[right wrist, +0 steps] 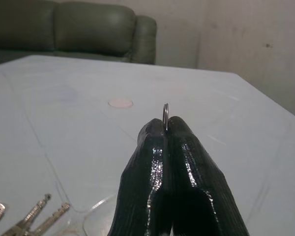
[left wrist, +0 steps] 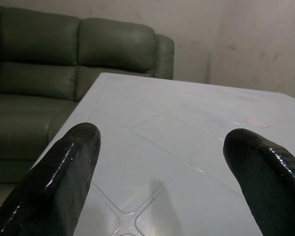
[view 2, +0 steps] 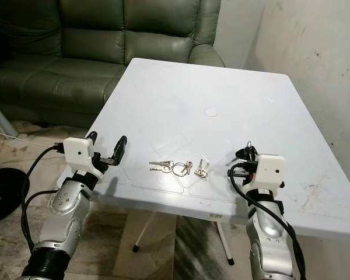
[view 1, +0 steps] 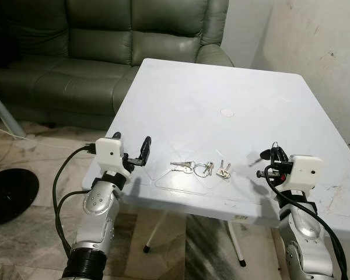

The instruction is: Hang keys on a hook

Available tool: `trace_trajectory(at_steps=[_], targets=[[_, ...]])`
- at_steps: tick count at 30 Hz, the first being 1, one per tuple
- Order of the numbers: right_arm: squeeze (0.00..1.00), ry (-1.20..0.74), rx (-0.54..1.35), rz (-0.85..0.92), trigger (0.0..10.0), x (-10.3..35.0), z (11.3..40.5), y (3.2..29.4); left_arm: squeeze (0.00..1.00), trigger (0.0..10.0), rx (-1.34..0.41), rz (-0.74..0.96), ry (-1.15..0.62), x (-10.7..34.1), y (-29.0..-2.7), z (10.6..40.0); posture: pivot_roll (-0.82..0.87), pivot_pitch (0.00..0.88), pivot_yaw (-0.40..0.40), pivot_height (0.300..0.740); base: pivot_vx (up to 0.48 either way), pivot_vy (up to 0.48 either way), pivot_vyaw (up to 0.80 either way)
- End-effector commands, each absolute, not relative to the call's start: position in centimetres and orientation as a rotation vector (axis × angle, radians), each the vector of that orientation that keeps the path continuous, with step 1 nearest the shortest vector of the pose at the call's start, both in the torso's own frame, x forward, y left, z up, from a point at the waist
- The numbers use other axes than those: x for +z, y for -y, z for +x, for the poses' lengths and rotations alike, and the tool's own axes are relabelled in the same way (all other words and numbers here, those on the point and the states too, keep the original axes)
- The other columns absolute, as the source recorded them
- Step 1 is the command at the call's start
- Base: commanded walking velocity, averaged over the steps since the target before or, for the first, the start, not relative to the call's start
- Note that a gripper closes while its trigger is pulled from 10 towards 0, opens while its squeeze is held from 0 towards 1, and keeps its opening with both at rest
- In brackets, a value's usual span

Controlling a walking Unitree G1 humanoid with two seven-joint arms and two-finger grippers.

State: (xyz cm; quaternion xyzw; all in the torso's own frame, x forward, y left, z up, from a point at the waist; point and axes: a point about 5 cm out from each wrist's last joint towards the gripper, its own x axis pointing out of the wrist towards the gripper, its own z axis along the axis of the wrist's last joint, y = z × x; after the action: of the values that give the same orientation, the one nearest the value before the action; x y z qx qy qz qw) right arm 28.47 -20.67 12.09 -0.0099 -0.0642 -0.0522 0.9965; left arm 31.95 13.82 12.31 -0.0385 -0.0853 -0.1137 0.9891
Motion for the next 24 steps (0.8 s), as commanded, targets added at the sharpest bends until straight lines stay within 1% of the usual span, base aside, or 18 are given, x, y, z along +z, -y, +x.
trace_trajectory(at_steps=[1,3,7,24], targets=[[0.00,0.151,-0.111,-0.035,10.0,12.88,28.60,20.57,0.00,10.0,-0.223,-0.074,0.166,12.21,-13.94,32.11,0.01,0.040,-0.080,0.740,0.000,0.000,0.00],[0.00,0.151,-0.112,-0.040,10.0,13.02,28.76,20.47,0.00,10.0,-0.216,-0.069,0.169,12.35,-14.05,32.30,0.01,0.035,-0.079,0.740,0.000,0.000,0.00],[0.00,0.148,-0.115,-0.046,10.0,13.13,28.89,20.51,0.00,10.0,-0.214,-0.064,0.176,12.52,-14.18,32.43,0.01,0.034,-0.079,0.740,0.000,0.000,-0.48],[0.00,0.117,-0.112,-0.055,10.0,12.94,28.88,20.47,0.00,10.0,-0.199,-0.063,0.179,12.47,-14.46,32.47,0.01,0.033,-0.083,0.740,0.000,0.000,-0.61]])
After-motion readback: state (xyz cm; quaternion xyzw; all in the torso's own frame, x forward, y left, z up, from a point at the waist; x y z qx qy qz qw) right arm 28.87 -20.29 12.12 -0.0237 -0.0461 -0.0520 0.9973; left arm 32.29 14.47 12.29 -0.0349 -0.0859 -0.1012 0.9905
